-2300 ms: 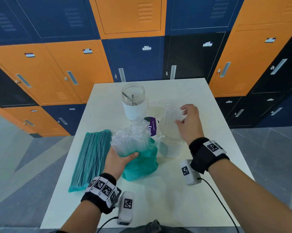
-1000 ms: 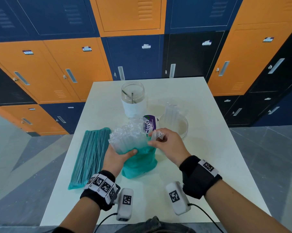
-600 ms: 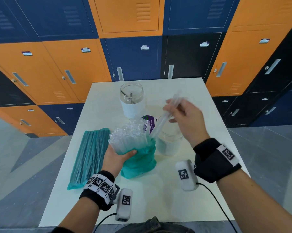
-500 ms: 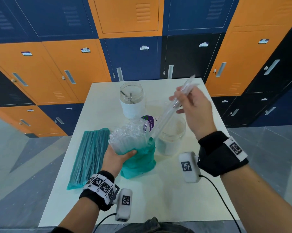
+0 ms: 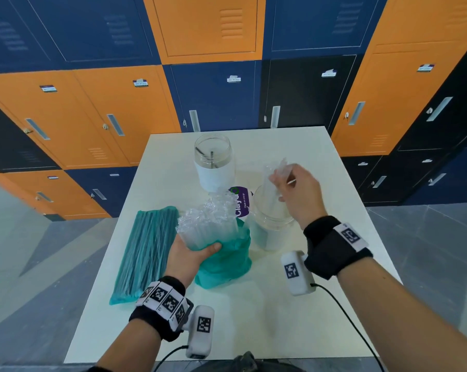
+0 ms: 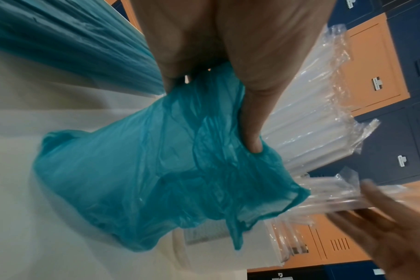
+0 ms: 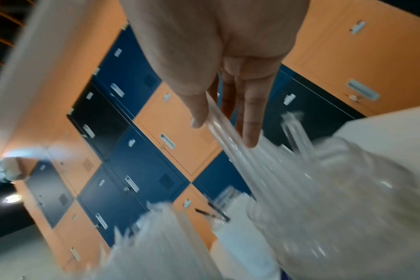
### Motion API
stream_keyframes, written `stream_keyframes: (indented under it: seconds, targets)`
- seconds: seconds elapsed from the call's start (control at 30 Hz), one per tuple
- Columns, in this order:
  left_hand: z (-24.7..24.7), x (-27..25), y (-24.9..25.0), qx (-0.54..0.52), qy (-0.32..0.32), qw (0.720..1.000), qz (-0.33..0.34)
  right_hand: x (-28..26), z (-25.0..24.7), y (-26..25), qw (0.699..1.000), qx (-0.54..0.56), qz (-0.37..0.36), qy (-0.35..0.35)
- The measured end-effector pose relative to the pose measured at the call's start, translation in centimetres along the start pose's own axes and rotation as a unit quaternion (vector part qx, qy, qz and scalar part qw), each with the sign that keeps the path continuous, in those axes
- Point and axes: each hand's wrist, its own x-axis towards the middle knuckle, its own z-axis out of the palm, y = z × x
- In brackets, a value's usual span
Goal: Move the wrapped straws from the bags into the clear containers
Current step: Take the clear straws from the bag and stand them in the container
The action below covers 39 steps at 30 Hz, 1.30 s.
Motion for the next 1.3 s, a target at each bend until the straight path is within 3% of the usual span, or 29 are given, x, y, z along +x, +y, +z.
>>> stream_keyframes:
  seconds: [0.1,0.23,0.5,0.67,0.73,0.8,0.9,1.1,1.3]
  targets:
    - [0.0,0.0,0.0,0.001,-0.003,1.000,-0.005,-0.2,1.8,2.0,0.996,-0.071,0.032,-0.052]
    - [0.0,0.1,0.0,0.001,0.002,1.000,-0.011,-0.2,3.2,2.5,0.993,-0.096,0.050,-0.049]
    - [-0.2,0.3,-0.3,0.001,0.004,1.000,-0.016,-1.4,4.1,2.5,0.999,0.013,0.051,-0.003]
    - [-0.2,0.5,-0.4,0.002,0.010,1.000,-0.010,-1.5,2.2,2.5,0.991,-0.004,-0.010,0.134]
    - [-0.2,0.4,-0.3,0.003,0.009,1.000,-0.009,-0.6,1.4,3.1,0.986,-0.028,0.010,0.161]
    - [-0.2,0.4,-0.3,0.005,0.006,1.000,-0.012,0.4,0.9,3.8,0.989,-0.056,0.055,0.126]
    - [-0.1,0.4,-0.3,0.007,0.006,1.000,-0.015,1.2,0.7,4.6,0.996,-0.027,0.064,0.061]
    - [0.0,0.3,-0.1,0.007,0.005,1.000,-0.019,1.4,-0.1,2.7,0.992,0.036,0.027,0.115]
    - [-0.1,0.3,-0.2,0.003,0.008,1.000,-0.021,1.9,-0.4,2.6,0.996,-0.001,0.001,0.084]
